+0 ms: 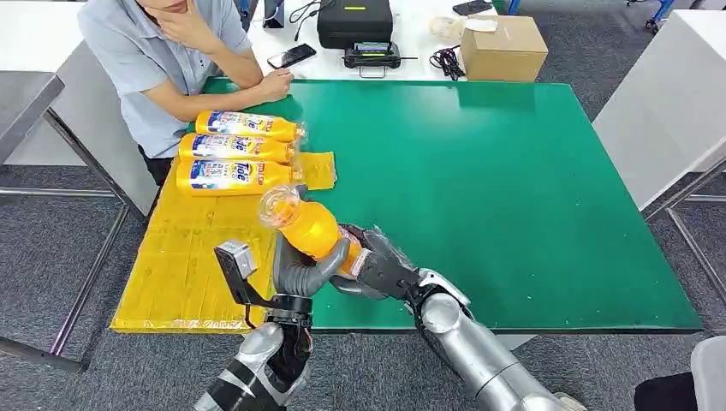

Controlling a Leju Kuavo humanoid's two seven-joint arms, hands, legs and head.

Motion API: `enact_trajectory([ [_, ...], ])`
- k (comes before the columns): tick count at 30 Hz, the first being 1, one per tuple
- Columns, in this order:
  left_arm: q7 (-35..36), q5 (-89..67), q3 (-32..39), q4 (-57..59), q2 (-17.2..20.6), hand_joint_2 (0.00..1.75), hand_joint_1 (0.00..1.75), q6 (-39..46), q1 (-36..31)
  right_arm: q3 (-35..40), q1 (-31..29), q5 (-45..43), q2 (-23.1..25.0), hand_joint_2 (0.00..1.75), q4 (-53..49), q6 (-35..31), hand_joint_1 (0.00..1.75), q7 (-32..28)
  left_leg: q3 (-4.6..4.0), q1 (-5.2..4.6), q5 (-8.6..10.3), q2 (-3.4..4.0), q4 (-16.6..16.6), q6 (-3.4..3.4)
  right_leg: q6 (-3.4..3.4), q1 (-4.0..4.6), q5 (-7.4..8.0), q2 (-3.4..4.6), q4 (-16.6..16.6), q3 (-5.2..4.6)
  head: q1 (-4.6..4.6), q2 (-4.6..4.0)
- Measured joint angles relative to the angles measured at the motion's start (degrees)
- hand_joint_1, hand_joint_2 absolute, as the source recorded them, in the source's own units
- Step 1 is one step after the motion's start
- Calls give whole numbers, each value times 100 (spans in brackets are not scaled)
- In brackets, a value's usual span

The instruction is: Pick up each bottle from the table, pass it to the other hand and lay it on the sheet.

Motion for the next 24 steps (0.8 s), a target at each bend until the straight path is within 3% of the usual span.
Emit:
enact_trajectory([
  [3, 132, 162, 4, 55, 0, 175, 3, -120, -21, 2, -2, 11, 0, 175, 0, -4, 175, 2, 0, 0, 0, 0, 0, 0, 0, 0, 0, 0, 0, 0, 0, 0],
  [4, 199, 263, 13, 70, 0, 175, 24, -188, -23, 2, -2, 18, 0, 175, 0, -7, 175, 4, 0, 0, 0, 0, 0, 0, 0, 0, 0, 0, 0, 0, 0, 0],
  [9, 251, 330, 65, 88, -2, 175, 24, -319, -20, 2, -1, 42, 0, 175, 2, -39, 175, 11, 0, 0, 0, 0, 0, 0, 0, 0, 0, 0, 0, 0, 0, 0],
  [10, 254, 330, 74, 88, -2, 175, 164, -332, -19, 2, -1, 42, 0, 175, 2, -39, 175, 13, 0, 0, 0, 0, 0, 0, 0, 0, 0, 0, 0, 0, -2, 0],
  [11, 256, 330, 81, 88, -2, 175, 175, -341, -19, 2, -1, 42, 0, 175, 2, -39, 175, 13, 0, 0, 0, 0, 0, 0, 0, 0, 0, 0, 0, 0, 0, 0],
  [14, 256, 315, 96, 88, -2, 175, 175, -350, -19, 2, -1, 42, 0, 175, 2, -42, 175, 13, 0, 0, 0, 0, 0, 0, 0, 0, 0, 0, 0, 0, 0, 0],
  [15, 238, 295, 96, 88, -2, 175, 175, -350, -20, 2, -1, 44, 0, 175, 2, -44, 126, 13, -1, 0, 0, 0, 0, 0, 0, 0, 0, 0, 0, 0, 0, 0],
  [16, 199, 260, 98, 88, -2, 175, 175, -350, -20, 2, -2, 46, 0, 175, 2, -50, 58, 11, -1, 0, 0, 0, 0, 0, 0, 0, 0, 0, 0, 0, -2, 0],
  [18, 120, 247, 107, 88, -2, 175, 175, -345, -20, 2, -8, 68, 0, 175, 0, -94, 0, -4, 0, 0, 0, 0, 0, 0, 0, 0, 0, 0, 0, 0, 0, 0],
  [24, 66, 236, 118, 22, 31, 175, 175, -304, 26, -61, 71, 129, -4, 175, 0, -306, 0, -28, 0, 0, 0, 0, 0, 0, 0, 0, 0, 0, 0, 0, 0, 0],
])
